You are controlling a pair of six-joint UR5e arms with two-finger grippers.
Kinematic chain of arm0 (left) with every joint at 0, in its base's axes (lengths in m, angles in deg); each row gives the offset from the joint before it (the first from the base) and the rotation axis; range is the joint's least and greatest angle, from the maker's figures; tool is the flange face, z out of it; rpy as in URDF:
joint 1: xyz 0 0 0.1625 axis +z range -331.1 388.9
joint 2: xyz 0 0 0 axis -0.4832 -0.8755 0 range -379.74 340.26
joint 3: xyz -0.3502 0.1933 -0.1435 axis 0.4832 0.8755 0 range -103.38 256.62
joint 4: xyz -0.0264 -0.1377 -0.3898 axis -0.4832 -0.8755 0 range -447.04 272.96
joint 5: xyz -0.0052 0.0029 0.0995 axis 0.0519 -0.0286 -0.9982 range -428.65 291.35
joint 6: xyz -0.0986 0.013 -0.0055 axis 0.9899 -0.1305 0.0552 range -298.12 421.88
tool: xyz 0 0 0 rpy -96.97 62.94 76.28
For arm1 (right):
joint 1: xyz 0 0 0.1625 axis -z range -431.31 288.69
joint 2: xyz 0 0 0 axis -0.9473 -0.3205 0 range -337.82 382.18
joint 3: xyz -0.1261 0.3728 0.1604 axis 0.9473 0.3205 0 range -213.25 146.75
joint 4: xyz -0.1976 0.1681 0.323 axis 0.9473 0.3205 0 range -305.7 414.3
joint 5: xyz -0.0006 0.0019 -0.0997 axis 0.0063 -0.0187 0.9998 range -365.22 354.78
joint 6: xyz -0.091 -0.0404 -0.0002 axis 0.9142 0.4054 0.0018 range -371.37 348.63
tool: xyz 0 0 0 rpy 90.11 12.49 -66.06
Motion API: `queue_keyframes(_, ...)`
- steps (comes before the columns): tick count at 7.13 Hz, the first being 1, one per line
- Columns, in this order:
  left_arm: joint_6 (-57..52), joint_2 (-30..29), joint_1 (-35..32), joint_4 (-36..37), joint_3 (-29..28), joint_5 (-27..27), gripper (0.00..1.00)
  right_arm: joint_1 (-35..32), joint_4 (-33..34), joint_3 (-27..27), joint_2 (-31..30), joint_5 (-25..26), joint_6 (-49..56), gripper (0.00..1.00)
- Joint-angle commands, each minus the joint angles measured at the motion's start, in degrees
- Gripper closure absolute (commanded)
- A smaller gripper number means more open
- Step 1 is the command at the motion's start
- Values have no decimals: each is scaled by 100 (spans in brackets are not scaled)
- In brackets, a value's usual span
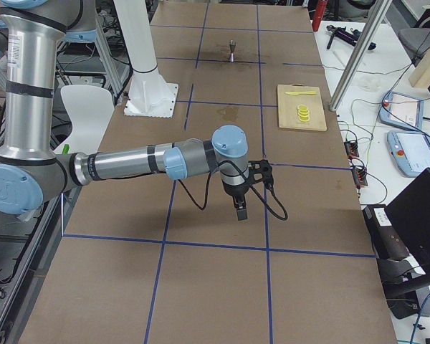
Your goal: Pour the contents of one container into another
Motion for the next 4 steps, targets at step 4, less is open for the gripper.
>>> queue_keyframes(4, 698, 15, -2, -2157, -10, 481, 0, 0, -9, -5, 58, 3, -67, 0)
